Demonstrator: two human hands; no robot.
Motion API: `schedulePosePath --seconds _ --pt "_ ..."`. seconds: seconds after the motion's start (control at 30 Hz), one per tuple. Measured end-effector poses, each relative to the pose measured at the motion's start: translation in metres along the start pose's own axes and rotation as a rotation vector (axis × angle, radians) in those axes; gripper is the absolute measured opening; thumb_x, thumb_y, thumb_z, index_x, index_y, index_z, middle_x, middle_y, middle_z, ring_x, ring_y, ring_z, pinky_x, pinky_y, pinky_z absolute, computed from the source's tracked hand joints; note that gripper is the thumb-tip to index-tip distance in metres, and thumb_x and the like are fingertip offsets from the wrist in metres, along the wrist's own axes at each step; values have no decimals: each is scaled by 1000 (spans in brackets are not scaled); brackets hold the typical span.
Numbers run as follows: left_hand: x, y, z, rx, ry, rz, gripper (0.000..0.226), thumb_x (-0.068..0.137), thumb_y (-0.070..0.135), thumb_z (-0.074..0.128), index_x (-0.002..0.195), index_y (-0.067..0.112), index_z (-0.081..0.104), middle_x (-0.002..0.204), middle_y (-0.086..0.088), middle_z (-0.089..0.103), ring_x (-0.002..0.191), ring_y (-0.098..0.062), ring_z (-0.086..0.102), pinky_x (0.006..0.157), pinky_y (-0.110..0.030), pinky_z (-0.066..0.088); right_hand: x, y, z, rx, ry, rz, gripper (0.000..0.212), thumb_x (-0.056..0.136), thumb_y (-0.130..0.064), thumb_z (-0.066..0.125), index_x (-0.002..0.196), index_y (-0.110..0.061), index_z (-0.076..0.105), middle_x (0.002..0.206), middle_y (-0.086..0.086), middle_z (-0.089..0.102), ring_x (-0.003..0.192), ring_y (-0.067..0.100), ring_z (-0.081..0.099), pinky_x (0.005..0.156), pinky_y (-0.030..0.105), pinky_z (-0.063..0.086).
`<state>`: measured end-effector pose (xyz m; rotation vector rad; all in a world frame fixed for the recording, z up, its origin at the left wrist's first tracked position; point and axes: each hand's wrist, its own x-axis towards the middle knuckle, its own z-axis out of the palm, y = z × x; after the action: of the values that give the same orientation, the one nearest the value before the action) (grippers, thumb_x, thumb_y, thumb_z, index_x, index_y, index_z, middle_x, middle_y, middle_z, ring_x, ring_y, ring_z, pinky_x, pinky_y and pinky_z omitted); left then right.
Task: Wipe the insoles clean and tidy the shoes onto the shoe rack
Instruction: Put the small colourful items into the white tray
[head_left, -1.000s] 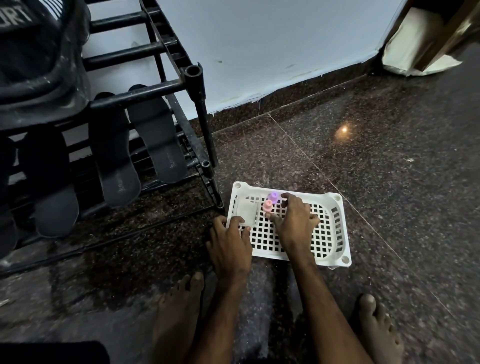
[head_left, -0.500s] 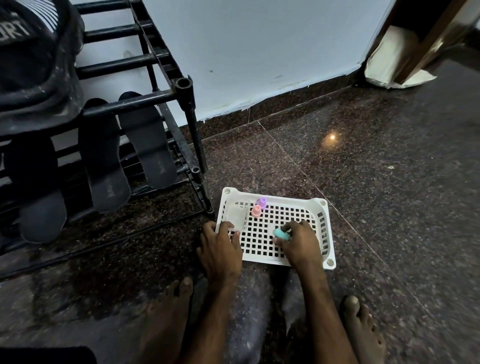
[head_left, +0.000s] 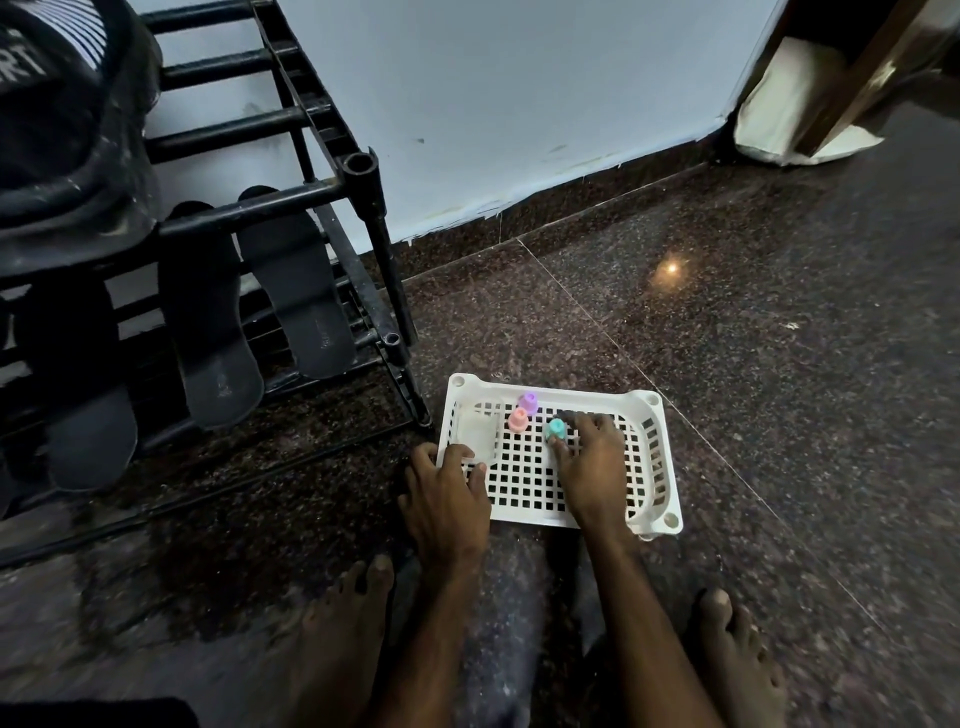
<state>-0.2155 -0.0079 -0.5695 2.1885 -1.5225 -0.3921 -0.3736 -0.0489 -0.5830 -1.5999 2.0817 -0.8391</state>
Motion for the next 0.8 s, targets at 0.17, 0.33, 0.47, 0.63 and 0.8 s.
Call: schedulePosePath --seconds 0.17,0.33,0.47,0.63,0.8 --pt "-1 -1 2 -2 23 9 19 82 34 73 99 30 66 112 -1 51 102 -27 55 73 -42 47 7 -7 7 -32 -26 -13 32 87 -23 71 117 -13 66 106 5 64 95 21 60 85 37 52" --pt "0 -2 4 -5 29 11 18 82 35 72 99 30 65 112 -1 51 102 -26 55 74 -42 48 12 -12 9 -24 -57 -16 31 88 -25 70 116 -14 64 108 3 62 88 20 62 81 38 53" --pt "0 -3 5 -1 20 12 19 83 36 71 101 30 66 113 0 51 103 -25 55 75 -42 48 13 -12 14 -36 -56 -37 32 88 -26 70 118 -16 62 110 3 61 91 22 62 82 40 53" --pt "-3 -5 5 21 34 30 36 83 35 72 117 30 60 126 -2 48 110 -27 53 79 -43 48 4 -7 6 35 -12 -9 49 83 -20 76 126 -11 56 117 5 58 105 21 56 91 40 49" --pt "-19 -5 -7 47 182 199 37 84 28 70 119 26 60 132 -2 51 107 -25 54 76 -41 48 -25 11 -11 49 12 -60 16 87 -20 71 101 -14 68 95 1 64 88 21 59 78 31 45"
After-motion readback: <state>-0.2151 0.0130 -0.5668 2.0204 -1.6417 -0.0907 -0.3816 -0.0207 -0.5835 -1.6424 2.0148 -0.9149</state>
